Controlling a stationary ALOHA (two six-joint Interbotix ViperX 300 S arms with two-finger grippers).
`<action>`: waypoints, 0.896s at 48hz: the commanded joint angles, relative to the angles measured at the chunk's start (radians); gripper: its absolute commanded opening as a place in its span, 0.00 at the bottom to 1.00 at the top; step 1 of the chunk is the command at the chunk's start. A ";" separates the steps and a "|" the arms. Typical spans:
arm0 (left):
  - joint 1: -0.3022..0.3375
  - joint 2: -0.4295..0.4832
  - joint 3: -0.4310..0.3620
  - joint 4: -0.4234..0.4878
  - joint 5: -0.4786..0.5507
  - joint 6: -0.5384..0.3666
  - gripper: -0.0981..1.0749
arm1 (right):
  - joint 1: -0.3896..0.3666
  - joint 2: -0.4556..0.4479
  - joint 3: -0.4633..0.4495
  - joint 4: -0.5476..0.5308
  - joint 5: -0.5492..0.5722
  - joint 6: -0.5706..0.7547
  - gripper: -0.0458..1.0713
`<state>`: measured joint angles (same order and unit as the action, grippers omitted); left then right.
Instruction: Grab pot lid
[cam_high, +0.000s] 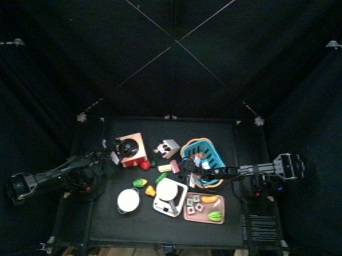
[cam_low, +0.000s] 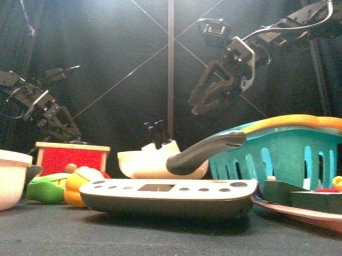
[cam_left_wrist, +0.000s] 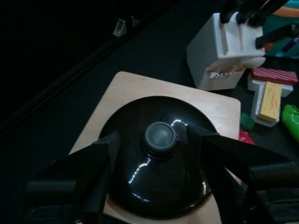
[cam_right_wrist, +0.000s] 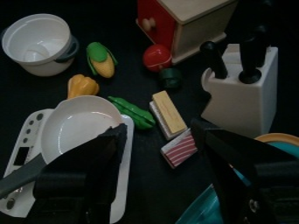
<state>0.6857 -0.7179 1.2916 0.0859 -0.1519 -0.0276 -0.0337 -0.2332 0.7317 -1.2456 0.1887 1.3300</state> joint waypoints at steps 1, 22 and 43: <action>0.008 0.003 -0.012 0.002 -0.011 0.002 0.90 | -0.006 -0.011 -0.023 -0.002 -0.003 -0.002 0.87; 0.009 0.006 -0.012 0.005 -0.011 0.003 0.90 | -0.012 0.000 -0.031 -0.002 -0.003 -0.002 0.87; 0.009 0.078 -0.020 0.005 -0.048 0.005 0.86 | -0.017 0.003 -0.031 -0.003 -0.003 -0.002 0.87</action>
<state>0.6918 -0.6519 1.2916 0.0890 -0.1933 -0.0230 -0.0430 -0.2178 0.7240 -1.2471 0.1887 1.3284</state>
